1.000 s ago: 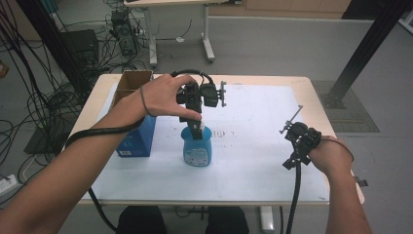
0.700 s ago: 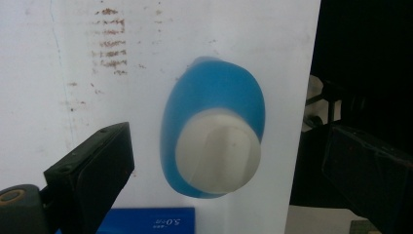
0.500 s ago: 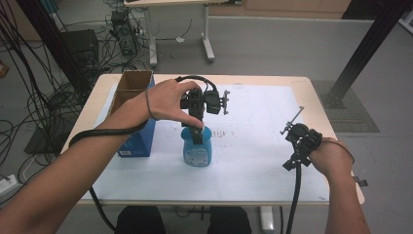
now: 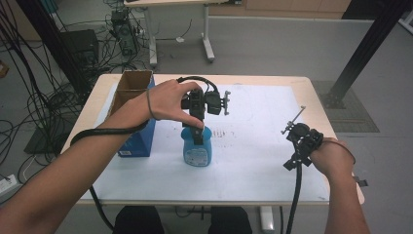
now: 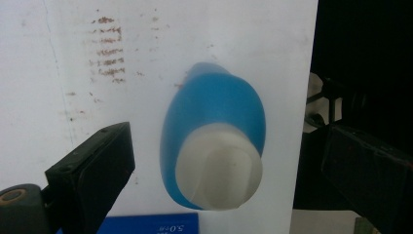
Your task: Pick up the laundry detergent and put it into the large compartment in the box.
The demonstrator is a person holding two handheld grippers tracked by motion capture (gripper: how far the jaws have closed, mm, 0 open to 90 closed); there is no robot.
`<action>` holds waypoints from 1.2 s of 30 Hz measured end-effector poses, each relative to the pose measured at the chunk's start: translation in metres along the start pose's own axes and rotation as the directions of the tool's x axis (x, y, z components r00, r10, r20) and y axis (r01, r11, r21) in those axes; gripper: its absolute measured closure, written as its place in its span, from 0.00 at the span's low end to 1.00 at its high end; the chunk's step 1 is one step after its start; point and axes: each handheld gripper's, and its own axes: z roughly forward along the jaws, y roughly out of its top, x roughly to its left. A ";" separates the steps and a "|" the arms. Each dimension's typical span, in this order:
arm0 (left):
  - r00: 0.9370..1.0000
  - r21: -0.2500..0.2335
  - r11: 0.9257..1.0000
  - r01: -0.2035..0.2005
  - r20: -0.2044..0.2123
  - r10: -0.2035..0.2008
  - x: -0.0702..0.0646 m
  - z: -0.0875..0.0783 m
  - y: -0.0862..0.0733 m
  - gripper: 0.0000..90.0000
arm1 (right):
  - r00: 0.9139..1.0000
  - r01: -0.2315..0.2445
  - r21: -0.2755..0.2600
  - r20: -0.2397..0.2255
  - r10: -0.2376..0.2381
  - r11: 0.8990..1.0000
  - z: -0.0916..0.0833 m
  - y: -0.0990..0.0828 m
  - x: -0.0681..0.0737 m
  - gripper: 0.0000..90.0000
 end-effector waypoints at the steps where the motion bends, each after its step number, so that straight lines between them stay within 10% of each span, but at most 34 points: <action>1: 1.000 0.001 1.000 -0.002 -0.001 0.002 0.000 0.000 0.000 0.06 | 1.000 0.000 0.000 0.000 0.000 1.000 0.000 0.000 0.000 0.04; 36: 1.000 -0.021 1.000 0.006 0.008 -0.006 0.003 0.001 -0.003 0.06 | 1.000 0.006 -0.005 -0.004 -0.006 1.000 0.001 0.002 -0.002 0.04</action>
